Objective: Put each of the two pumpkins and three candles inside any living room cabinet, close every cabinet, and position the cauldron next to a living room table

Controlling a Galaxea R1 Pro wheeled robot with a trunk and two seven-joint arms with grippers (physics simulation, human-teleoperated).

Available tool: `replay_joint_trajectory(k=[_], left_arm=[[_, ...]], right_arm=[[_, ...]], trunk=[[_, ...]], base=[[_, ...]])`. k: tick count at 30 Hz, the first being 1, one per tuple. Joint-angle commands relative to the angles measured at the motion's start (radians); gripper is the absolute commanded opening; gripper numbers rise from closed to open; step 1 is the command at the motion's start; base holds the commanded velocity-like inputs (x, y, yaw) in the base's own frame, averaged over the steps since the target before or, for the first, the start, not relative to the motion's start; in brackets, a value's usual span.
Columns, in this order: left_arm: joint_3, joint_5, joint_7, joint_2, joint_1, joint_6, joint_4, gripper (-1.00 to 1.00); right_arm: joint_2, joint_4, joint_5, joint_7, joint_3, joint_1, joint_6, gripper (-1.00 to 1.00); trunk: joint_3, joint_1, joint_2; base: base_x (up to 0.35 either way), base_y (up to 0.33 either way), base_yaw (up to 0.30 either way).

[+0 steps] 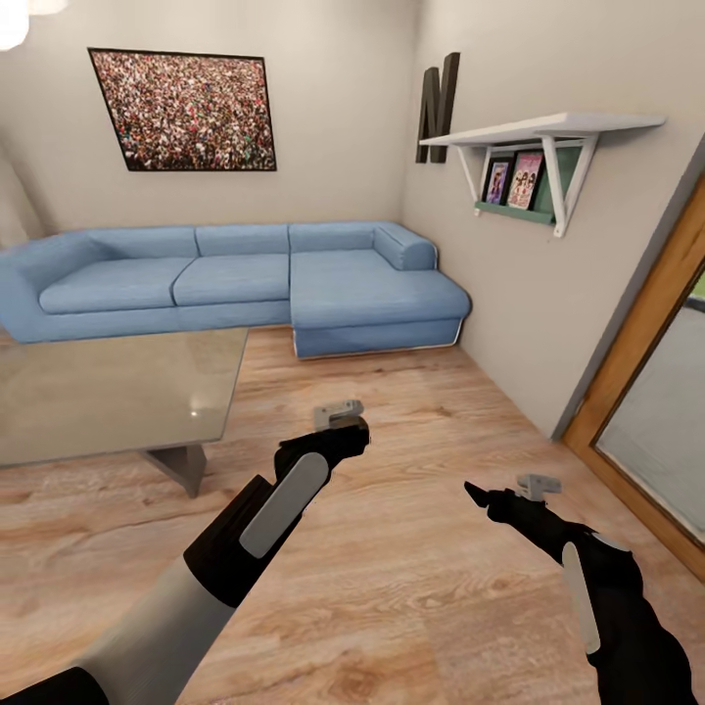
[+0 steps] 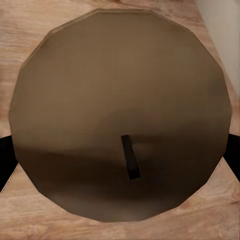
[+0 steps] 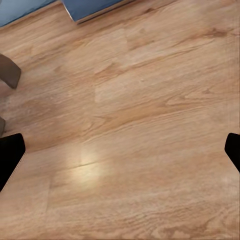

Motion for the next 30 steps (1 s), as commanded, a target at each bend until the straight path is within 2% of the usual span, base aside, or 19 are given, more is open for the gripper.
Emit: replay_joint_trajectory(k=[1, 30], left_arm=[[0.000, 0.000, 0.000, 0.000, 0.000, 0.000, 0.000, -1.00], [0.000, 0.001, 0.002, -0.001, 0.000, -0.003, -0.001, -1.00]], right_arm=[[0.000, 0.000, 0.000, 0.000, 0.000, 0.000, 0.000, 1.00], [0.000, 0.000, 0.002, 0.000, 0.006, 0.000, 0.000, 1.00]], trunk=[[0.004, -0.004, 0.007], [0.122, -0.115, 0.210]], base=[[0.000, 0.000, 0.217], [0.000, 0.000, 0.204]])
